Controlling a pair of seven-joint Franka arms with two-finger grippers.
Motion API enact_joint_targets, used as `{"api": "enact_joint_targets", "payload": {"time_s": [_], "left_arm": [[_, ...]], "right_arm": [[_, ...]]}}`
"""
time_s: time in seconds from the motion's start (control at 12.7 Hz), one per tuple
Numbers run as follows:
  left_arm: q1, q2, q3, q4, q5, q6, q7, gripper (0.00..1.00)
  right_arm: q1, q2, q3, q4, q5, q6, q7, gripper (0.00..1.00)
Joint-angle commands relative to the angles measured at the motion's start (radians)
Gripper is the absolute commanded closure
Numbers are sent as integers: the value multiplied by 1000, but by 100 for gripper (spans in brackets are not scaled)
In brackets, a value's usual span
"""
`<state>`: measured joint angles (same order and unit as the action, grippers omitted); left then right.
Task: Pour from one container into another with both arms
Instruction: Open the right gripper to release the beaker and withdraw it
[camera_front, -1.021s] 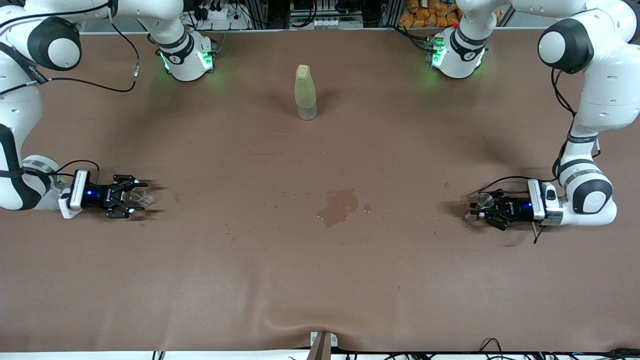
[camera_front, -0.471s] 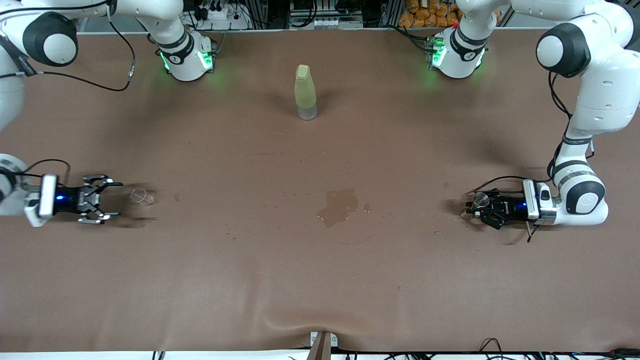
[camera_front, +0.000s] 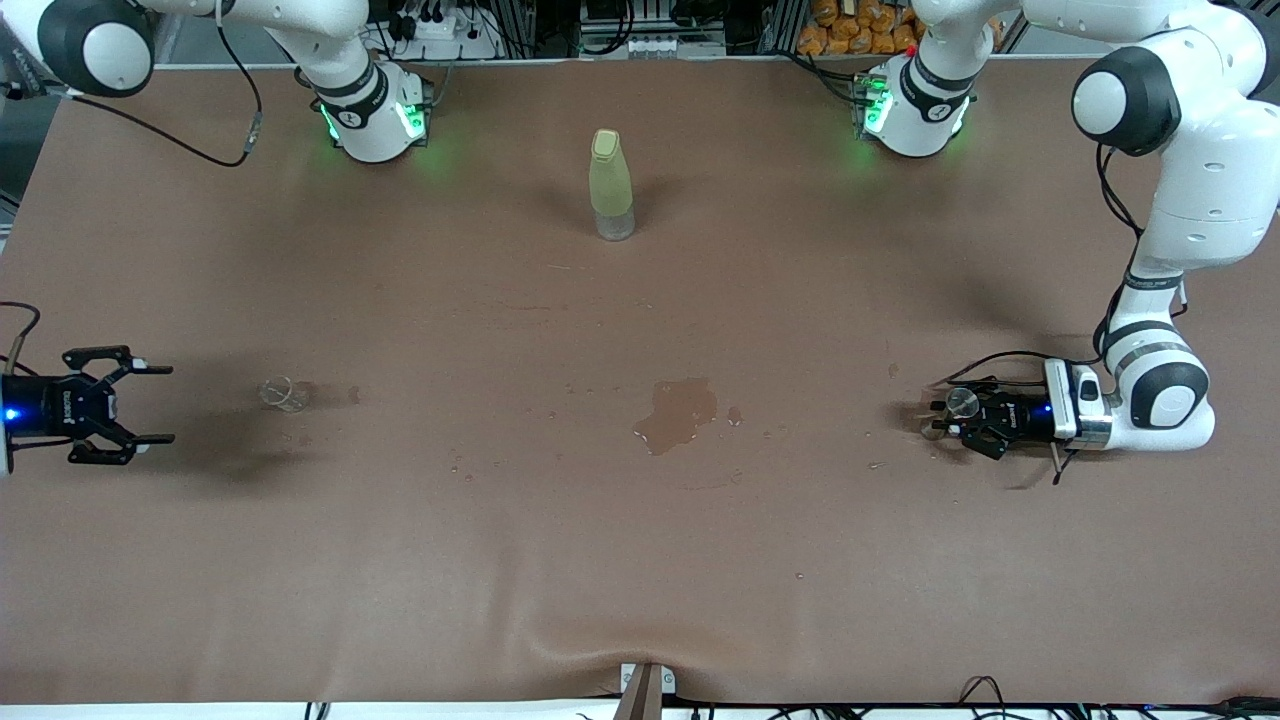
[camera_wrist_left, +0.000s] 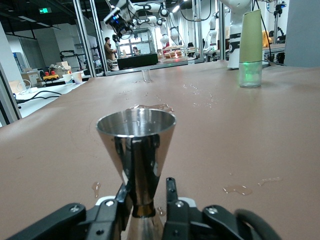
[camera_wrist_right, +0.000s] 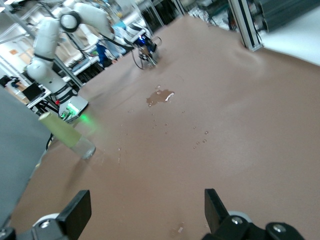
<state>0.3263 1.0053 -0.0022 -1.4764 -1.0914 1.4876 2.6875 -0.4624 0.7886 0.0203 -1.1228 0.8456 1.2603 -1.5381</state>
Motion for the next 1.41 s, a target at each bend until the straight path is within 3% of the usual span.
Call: {"api": "enact_joint_targets", "payload": {"time_s": [0.0,0.24,0.55,0.79,1.1,1.34], "left_arm": [[5,9,-4,11,16,-17,8,60],[17,-1,1,13,30,-18,8,55],[75,-8,-2,21,97,-46,6,54],[89,-14,-2,21,116,-47,5,54],[112,-51,-1,24,133,-64,-18,54],[112,-140,-2,60,174,-85,-176,54]], "right_arm": [[68,-75,-8,29,-92,37,185,0],[171,-224,-3,26,-242,120,453,0],[280,-296,-8,26,-348,157,787,0],[356,-415,-8,-24,-569,171,970,0],[354,-616,-26,-248,-671,342,1129,0],[360,-692,-42,-324,-746,326,1226,0]]}}
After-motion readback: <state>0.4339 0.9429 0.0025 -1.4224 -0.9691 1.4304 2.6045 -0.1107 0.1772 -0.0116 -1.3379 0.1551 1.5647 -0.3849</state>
